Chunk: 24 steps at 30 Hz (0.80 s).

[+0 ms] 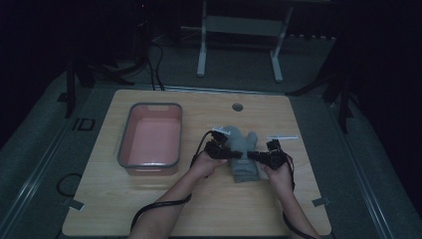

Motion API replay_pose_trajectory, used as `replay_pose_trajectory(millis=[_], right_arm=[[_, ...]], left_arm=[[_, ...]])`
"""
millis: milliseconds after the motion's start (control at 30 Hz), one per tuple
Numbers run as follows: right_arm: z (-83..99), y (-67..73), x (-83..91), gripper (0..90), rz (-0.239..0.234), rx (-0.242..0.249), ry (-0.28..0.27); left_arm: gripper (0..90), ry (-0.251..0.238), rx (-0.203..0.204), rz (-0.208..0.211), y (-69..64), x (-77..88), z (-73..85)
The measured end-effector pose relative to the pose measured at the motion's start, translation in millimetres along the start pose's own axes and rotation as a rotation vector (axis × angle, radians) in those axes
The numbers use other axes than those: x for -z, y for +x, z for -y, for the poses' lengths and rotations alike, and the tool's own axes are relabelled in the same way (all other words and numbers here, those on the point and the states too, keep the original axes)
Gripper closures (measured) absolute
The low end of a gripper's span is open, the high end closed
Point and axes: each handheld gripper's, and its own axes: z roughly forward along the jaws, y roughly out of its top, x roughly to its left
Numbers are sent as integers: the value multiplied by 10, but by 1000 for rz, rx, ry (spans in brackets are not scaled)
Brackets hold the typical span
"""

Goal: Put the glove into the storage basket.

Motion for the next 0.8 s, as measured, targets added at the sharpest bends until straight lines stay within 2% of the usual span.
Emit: replay_pose_trajectory(millis=[200,267,300,433,633,800], right_arm=[[-135,151,113,821,-16,29,-38],[-159,177,136,822,-19,32,-44],[-183,200,157,821,-24,36,-49],[-293,327,238,821,-38,58,-73],[-443,487,281,821,-53,80,-95],[-573,648,252,821,-67,94,-104]], left_arm=[[816,-20,-33,8,-66,220,-128],[816,-21,-42,7,-80,258,-151],[816,-28,-54,6,-109,337,-197],[815,-33,-78,-2,-150,476,-273],[815,-51,-85,-12,-169,701,-355],[815,-61,-87,-22,-139,926,-399]])
